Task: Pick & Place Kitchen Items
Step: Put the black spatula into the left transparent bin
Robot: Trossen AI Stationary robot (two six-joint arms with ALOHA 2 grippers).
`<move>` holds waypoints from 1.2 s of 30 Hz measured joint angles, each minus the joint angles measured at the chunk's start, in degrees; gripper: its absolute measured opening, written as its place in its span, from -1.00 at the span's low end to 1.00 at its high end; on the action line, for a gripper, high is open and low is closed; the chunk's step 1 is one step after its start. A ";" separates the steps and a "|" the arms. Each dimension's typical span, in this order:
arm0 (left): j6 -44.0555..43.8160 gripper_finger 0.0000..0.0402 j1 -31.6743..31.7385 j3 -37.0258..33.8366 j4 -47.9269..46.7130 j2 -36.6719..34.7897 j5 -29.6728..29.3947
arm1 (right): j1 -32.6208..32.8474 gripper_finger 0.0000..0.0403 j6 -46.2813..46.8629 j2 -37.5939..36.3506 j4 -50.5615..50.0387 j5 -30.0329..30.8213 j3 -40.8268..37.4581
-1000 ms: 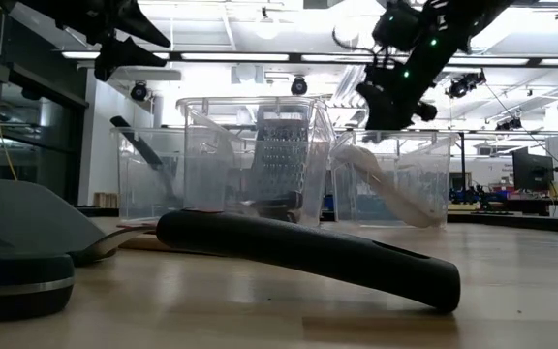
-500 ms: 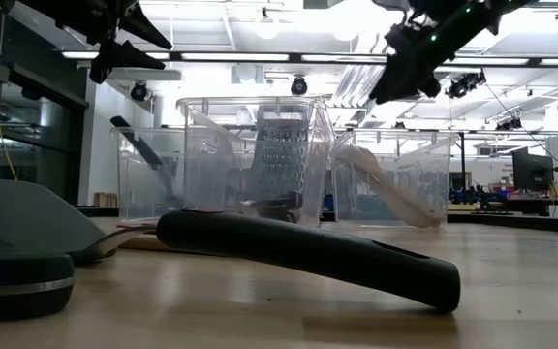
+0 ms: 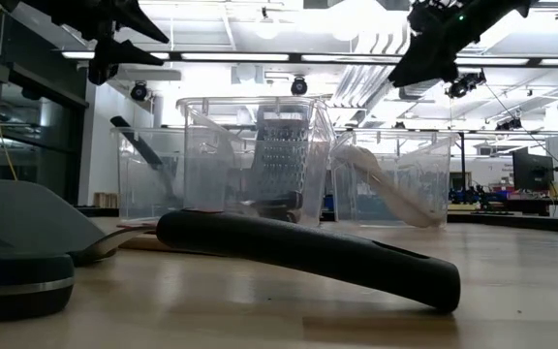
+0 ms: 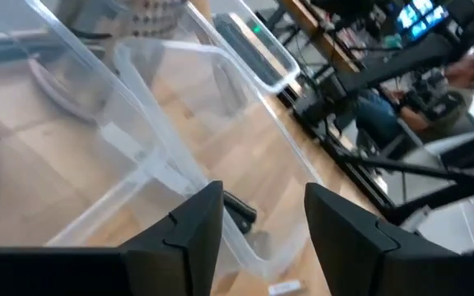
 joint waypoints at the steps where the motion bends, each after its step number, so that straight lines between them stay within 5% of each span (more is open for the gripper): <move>1: 0.01 -0.20 -0.38 0.42 -0.55 0.43 0.55 | 0.00 -0.32 0.00 -0.75 -0.36 0.00 0.00; 15: 1.31 -0.54 -11.29 8.38 -4.92 10.71 0.16 | 0.00 -0.32 -1.05 -6.44 -1.34 0.02 0.00; 24: 1.74 -0.54 -17.56 13.30 -6.88 18.51 -0.12 | 0.00 -0.32 -1.05 -8.37 -2.42 0.20 0.00; 36: 14.43 -0.36 -25.37 18.64 -13.43 28.00 -2.45 | 0.07 -0.32 0.69 -10.40 -4.72 0.05 0.00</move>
